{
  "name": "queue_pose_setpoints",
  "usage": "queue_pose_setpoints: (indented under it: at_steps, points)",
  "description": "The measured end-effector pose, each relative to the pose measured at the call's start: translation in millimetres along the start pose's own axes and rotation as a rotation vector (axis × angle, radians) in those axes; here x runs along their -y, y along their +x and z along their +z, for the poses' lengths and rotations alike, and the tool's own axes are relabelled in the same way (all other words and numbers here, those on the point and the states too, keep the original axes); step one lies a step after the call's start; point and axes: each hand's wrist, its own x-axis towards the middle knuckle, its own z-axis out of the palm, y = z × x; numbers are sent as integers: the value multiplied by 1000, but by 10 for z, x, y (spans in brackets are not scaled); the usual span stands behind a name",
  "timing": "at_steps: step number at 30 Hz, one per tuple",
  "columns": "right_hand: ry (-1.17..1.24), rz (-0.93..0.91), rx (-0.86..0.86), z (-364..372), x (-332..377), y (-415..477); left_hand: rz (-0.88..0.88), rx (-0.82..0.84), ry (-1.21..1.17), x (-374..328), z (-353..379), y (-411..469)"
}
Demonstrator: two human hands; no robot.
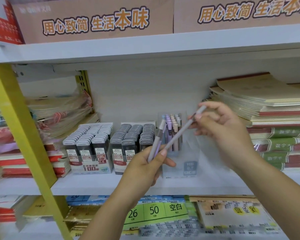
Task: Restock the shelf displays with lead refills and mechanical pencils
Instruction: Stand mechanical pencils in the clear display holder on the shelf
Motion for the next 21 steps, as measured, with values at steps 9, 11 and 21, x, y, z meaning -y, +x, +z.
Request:
queue_pose_setpoints:
  at_steps: [9, 11, 21]
  points:
    - [-583, -242, 131, -115, -164, 263, 48, -116, 135, 74, 36, 96]
    - [-664, -242, 175, -104, -250, 264, 39, -130, 137, 105, 40, 113]
    - [-743, -262, 243, -113, -350, 268, 28, -124, 80, 135, 45, 103]
